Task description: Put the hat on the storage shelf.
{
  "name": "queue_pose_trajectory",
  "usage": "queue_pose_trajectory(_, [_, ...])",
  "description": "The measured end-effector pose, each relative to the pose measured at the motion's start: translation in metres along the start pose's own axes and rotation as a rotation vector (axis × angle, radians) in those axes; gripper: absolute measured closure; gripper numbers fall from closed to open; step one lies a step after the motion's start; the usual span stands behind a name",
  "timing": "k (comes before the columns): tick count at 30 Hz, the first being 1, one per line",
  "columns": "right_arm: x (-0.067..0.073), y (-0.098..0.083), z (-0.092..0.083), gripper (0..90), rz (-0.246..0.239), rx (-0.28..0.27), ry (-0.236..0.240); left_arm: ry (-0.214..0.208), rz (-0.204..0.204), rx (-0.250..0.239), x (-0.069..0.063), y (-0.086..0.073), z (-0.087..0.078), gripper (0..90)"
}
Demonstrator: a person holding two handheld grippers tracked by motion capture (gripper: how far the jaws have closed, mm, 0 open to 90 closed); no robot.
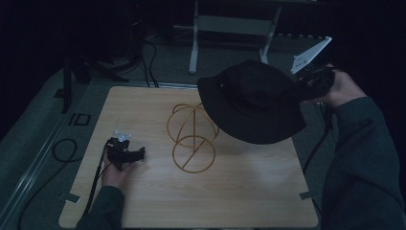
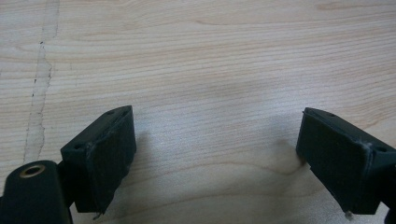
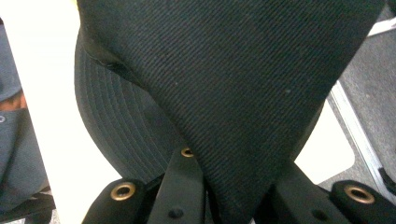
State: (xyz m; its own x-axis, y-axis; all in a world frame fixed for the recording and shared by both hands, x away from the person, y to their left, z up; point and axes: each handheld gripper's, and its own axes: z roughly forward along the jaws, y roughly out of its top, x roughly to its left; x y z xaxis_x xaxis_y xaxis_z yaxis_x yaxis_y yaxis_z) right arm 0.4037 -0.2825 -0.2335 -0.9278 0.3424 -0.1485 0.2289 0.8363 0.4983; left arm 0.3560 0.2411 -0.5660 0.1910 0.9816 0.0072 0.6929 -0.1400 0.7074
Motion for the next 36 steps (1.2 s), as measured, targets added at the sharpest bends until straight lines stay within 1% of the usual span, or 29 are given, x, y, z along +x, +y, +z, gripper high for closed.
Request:
queue_pose_trajectory(5, [0.002,0.006,-0.001,87.0,-0.022,-0.023,0.014,0.0,0.001,0.001,0.0,0.0,0.0,12.3])
queue_pose_trajectory(7, [0.003,0.009,0.0,87.0,-0.025,-0.024,0.016,-0.001,0.001,0.001,0.0,0.0,0.0,12.2])
queue_pose_trajectory(11, [0.004,0.015,0.004,87.0,-0.036,-0.026,0.021,-0.002,0.005,0.0,0.0,0.001,0.001,12.2])
queue_pose_trajectory(13, [0.006,0.019,0.006,86.9,-0.048,-0.039,0.021,-0.004,0.005,-0.002,0.0,0.001,0.001,12.3])
queue_pose_trajectory(17, [0.008,0.026,0.01,87.0,-0.065,-0.057,0.04,-0.007,0.006,-0.001,0.0,0.001,0.001,12.3])
queue_pose_trajectory(22, [0.011,0.037,0.019,87.0,-0.083,-0.047,0.044,-0.008,0.006,0.001,0.0,0.001,0.001,12.3])
queue_pose_trajectory(27, [0.013,0.046,0.027,87.0,-0.102,-0.048,0.062,-0.008,0.006,0.001,0.0,0.001,0.001,12.3])
queue_pose_trajectory(32, [0.016,0.053,0.032,86.9,-0.109,-0.046,0.056,-0.008,0.007,0.001,0.0,0.001,0.001,12.2])
queue_pose_trajectory(36, [0.017,0.059,0.036,86.9,-0.118,-0.042,0.062,-0.008,0.007,0.001,0.0,0.001,0.001,12.3])
